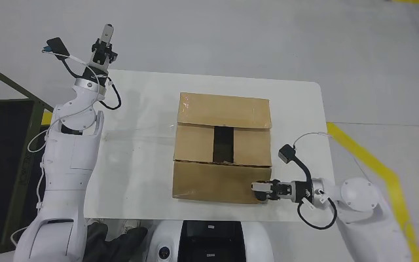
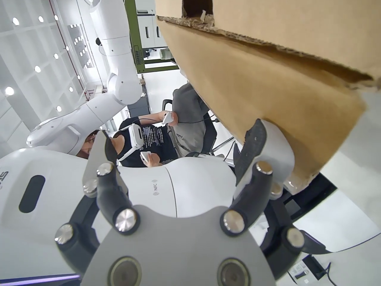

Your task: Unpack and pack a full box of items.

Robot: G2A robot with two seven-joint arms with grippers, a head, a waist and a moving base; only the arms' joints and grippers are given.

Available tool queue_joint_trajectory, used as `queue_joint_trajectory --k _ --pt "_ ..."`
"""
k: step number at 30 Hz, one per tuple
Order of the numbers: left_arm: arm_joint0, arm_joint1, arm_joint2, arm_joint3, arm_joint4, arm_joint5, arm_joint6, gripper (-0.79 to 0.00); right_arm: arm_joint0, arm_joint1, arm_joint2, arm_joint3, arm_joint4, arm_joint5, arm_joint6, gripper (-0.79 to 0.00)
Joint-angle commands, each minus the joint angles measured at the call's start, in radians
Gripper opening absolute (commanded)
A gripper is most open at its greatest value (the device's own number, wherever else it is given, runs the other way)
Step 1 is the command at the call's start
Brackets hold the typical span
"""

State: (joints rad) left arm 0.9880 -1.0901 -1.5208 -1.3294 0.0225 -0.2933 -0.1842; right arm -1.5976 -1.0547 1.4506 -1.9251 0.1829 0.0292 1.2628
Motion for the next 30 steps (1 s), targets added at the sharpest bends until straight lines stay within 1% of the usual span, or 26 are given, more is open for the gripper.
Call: queue_joint_trajectory --k 1,4,9,19,24,30 --pt "0.0 0.0 0.0 0.0 0.0 0.0 0.0 0.0 0.001 0.0 -0.015 0.004 -0.008 0.014 -0.016 0.0" --pt "0.0 0.0 0.0 0.0 0.0 0.0 0.0 0.0 0.011 0.001 -0.04 0.017 -0.028 0.023 -0.035 0.0" --pt "0.0 0.0 0.0 0.0 0.0 0.0 0.0 0.0 0.019 0.002 -0.076 0.014 -0.094 0.062 -0.109 0.0" --pt "0.0 0.0 0.0 0.0 0.0 0.0 0.0 0.0 0.03 0.01 -0.091 -0.001 -0.174 0.117 -0.178 0.0" --pt "0.0 0.0 0.0 0.0 0.0 0.0 0.0 0.0 0.021 0.016 -0.082 -0.026 -0.17 0.101 -0.172 0.0" --pt "0.0 0.0 0.0 0.0 0.0 0.0 0.0 0.0 -0.003 0.023 -0.035 -0.052 -0.08 0.048 -0.145 0.0"
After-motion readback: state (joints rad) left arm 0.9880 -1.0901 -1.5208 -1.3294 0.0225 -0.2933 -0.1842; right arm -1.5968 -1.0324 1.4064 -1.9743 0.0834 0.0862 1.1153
